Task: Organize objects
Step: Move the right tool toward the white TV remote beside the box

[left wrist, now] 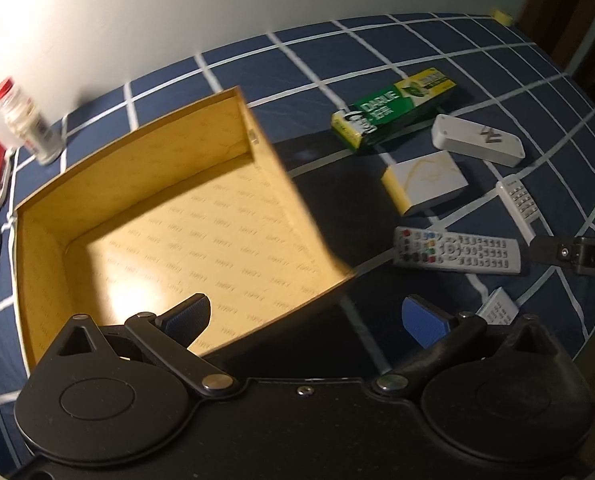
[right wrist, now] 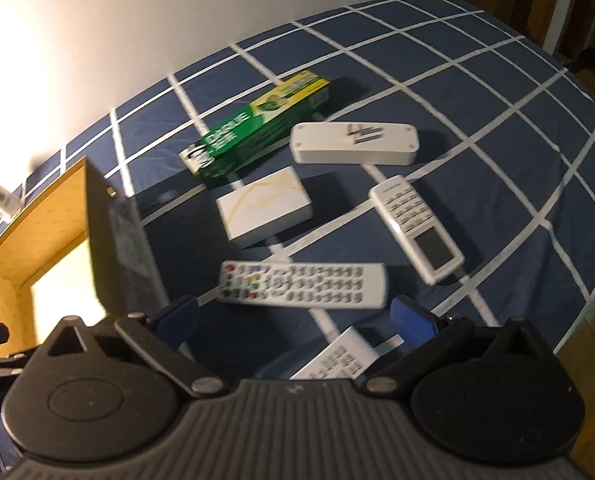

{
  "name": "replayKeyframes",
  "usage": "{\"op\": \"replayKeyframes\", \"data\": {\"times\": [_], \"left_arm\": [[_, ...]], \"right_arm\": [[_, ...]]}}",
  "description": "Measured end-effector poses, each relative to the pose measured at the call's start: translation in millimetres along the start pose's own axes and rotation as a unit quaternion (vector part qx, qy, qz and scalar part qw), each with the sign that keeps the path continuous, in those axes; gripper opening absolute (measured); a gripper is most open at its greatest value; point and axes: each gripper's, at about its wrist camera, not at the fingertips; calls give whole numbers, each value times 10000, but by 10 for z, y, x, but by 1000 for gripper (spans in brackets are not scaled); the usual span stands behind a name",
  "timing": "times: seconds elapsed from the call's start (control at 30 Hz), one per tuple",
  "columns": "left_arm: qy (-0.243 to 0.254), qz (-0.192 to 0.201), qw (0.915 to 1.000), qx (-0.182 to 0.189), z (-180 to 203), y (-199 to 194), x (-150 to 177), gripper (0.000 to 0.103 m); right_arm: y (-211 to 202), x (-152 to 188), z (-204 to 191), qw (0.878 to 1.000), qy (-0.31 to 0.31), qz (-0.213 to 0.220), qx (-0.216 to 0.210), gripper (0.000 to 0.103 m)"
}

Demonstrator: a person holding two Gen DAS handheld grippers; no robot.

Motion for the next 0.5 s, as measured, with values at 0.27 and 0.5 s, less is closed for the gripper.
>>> {"op": "replayKeyframes", "data": {"times": [0.27,0.5], "left_arm": [[354,-97,9993,118,454,206,-263,103],[599,-483,9966,300,821,520,-421,103]], "right_arm": [[143,-212,372,9994,289,-168,-110,102],[341,-274,664,9973,551,-463,-173,102]]}}
Point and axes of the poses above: each gripper's, at about its wrist camera, not at the fingertips, and y roughly the way its jaws point, z to its right, x to its underside, and after that the axes turned 2 degrees about -z, right-handed
